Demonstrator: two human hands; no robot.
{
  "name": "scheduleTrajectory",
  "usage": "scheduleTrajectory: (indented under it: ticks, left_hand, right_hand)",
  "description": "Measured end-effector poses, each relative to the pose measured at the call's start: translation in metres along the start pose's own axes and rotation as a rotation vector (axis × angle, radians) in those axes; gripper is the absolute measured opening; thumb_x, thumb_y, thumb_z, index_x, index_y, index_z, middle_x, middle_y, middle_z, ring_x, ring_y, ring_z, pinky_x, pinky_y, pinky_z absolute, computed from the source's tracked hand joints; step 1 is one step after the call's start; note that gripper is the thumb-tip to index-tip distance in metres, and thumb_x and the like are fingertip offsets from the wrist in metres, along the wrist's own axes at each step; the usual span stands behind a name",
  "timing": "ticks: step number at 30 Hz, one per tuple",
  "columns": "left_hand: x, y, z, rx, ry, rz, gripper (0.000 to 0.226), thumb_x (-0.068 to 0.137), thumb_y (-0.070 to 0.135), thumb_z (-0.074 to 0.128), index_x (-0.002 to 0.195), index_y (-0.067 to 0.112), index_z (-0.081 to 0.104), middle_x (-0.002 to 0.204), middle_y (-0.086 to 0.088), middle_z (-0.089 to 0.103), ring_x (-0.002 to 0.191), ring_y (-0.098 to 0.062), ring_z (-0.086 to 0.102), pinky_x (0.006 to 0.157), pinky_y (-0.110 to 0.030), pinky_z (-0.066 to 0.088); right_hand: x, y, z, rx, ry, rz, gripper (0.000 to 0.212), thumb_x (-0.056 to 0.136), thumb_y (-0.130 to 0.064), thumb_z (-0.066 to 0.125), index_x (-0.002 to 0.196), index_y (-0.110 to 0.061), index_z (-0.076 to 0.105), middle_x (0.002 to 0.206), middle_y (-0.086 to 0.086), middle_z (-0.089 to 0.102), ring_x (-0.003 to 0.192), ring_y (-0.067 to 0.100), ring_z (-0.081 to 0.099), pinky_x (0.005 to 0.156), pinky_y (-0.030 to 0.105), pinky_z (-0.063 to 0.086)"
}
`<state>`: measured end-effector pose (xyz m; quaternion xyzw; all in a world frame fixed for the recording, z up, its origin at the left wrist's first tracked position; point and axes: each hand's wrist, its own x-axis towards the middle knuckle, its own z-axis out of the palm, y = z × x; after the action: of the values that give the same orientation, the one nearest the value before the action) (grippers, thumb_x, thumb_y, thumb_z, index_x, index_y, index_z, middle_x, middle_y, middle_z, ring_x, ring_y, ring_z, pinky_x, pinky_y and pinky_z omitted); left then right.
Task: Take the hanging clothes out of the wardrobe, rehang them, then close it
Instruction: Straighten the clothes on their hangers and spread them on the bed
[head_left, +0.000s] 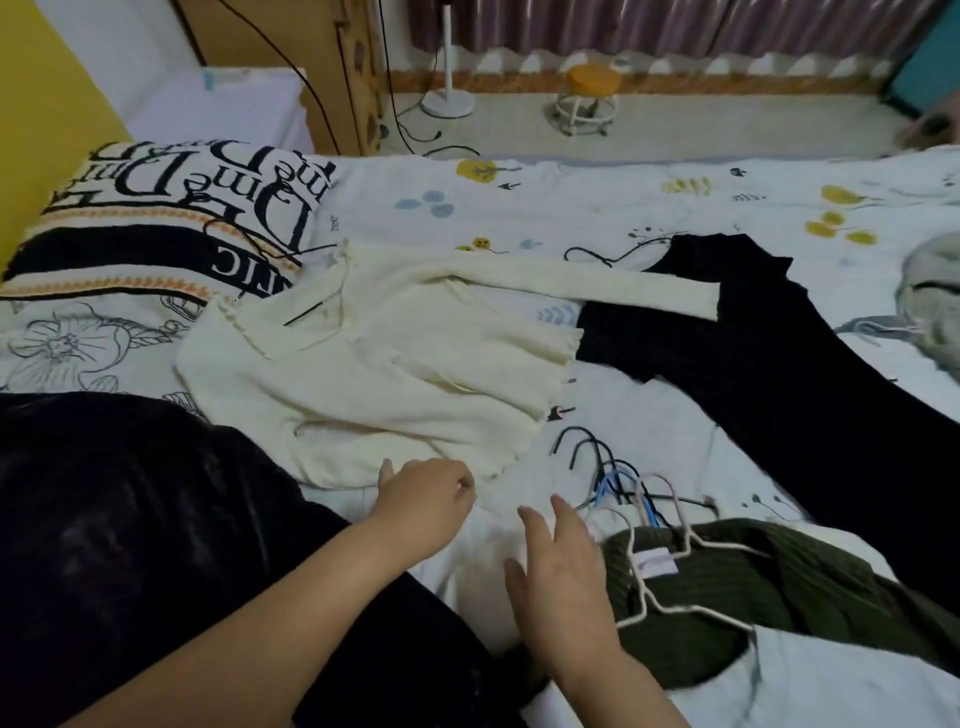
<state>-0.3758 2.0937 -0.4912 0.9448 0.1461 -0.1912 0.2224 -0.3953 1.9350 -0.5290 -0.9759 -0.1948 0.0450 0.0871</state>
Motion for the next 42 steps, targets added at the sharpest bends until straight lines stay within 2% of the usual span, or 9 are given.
scheduleTrajectory:
  ticks: [6, 13, 18, 21, 24, 28, 30, 35, 42]
  left_hand:
    - [-0.065, 0.039, 0.049, -0.075, -0.048, 0.080, 0.028, 0.097, 0.032, 0.041, 0.120, 0.026, 0.056, 0.123, 0.006, 0.058, 0.115, -0.014, 0.051, 0.103, -0.032, 0.033]
    - [-0.111, 0.070, 0.108, 0.100, -0.011, 0.112, 0.037, 0.097, 0.032, 0.038, 0.133, 0.023, 0.041, 0.126, 0.002, 0.052, 0.116, -0.018, 0.049, 0.098, -0.032, 0.036]
    - [-0.132, 0.074, 0.140, 0.346, 0.054, 0.045, 0.061, 0.098, 0.024, 0.035, 0.149, 0.016, 0.001, 0.140, 0.004, 0.036, 0.127, -0.013, 0.038, 0.115, -0.035, 0.016]
    - [-0.140, 0.072, 0.151, 0.402, 0.067, 0.035, 0.063, 0.093, 0.021, 0.049, 0.147, 0.012, 0.018, 0.132, 0.001, 0.046, 0.123, -0.015, 0.044, 0.116, -0.042, 0.013]
    - [-0.146, 0.070, 0.155, 0.396, 0.190, 0.039, 0.064, 0.045, 0.020, 0.090, 0.106, 0.015, 0.069, 0.079, 0.003, 0.064, 0.074, -0.013, 0.064, 0.093, -0.048, 0.047]
    - [-0.152, 0.077, 0.142, 0.397, 0.209, 0.101, 0.043, 0.042, 0.011, 0.088, 0.077, 0.019, 0.064, 0.066, 0.005, 0.059, 0.062, -0.012, 0.061, 0.089, -0.045, 0.050]
    - [-0.158, 0.086, 0.134, 0.326, 0.252, 0.156, 0.048, 0.030, 0.002, 0.088, 0.058, 0.022, 0.055, 0.054, 0.007, 0.052, 0.046, -0.009, 0.054, 0.066, -0.030, 0.055]
    - [-0.185, 0.107, 0.110, 0.016, 0.235, 0.050, 0.023, 0.089, -0.001, 0.043, 0.086, 0.021, 0.041, 0.091, 0.007, 0.042, 0.070, -0.014, 0.045, 0.059, -0.021, 0.030]
    - [-0.231, 0.135, 0.049, -0.139, 0.337, 0.082, 0.017, 0.096, 0.012, 0.042, 0.093, 0.020, 0.056, 0.080, 0.015, 0.043, 0.073, -0.009, 0.049, 0.061, -0.017, 0.035]
  right_hand:
    - [-0.042, 0.037, -0.024, 0.025, -0.001, 0.027, 0.044, 0.053, -0.023, 0.076, 0.095, -0.012, 0.066, 0.105, 0.020, 0.064, 0.091, 0.035, 0.066, 0.071, 0.045, 0.056]
    - [-0.096, 0.107, -0.033, -0.015, -0.086, 0.113, 0.057, 0.049, -0.017, 0.087, 0.102, -0.007, 0.068, 0.108, 0.024, 0.063, 0.096, 0.040, 0.064, 0.072, 0.052, 0.053]
    - [-0.108, 0.162, -0.043, -0.028, -0.164, 0.213, 0.053, 0.097, -0.020, 0.037, 0.147, -0.016, 0.019, 0.156, 0.008, 0.013, 0.144, 0.024, 0.011, 0.114, 0.048, 0.015]
    - [-0.101, 0.182, -0.043, -0.037, -0.204, 0.245, 0.051, 0.101, -0.021, 0.026, 0.149, -0.019, 0.011, 0.158, 0.002, 0.008, 0.146, 0.021, 0.004, 0.115, 0.048, 0.012]
    - [-0.099, 0.190, -0.041, -0.094, -0.190, 0.226, 0.040, 0.099, -0.021, 0.033, 0.138, -0.017, 0.033, 0.144, 0.004, 0.036, 0.137, 0.022, 0.027, 0.111, 0.047, 0.019]
    - [-0.102, 0.194, -0.053, -0.120, -0.082, 0.168, 0.025, 0.097, -0.021, 0.038, 0.119, -0.020, 0.050, 0.117, 0.002, 0.052, 0.113, 0.023, 0.043, 0.100, 0.036, 0.029]
    - [-0.107, 0.196, -0.057, -0.105, -0.075, 0.151, 0.024, 0.097, -0.022, 0.041, 0.115, -0.018, 0.055, 0.112, 0.004, 0.053, 0.109, 0.025, 0.045, 0.094, 0.036, 0.032]
    - [-0.124, 0.194, -0.085, 0.016, 0.058, 0.068, 0.026, 0.063, -0.007, 0.083, 0.067, -0.011, 0.057, 0.066, 0.007, 0.052, 0.060, 0.029, 0.053, 0.057, 0.040, 0.046]
    - [-0.161, 0.190, -0.168, 0.281, 0.198, 0.123, 0.032, 0.091, -0.019, 0.057, 0.066, -0.024, 0.037, 0.057, -0.012, 0.038, 0.062, 0.018, 0.037, 0.065, 0.033, 0.025]
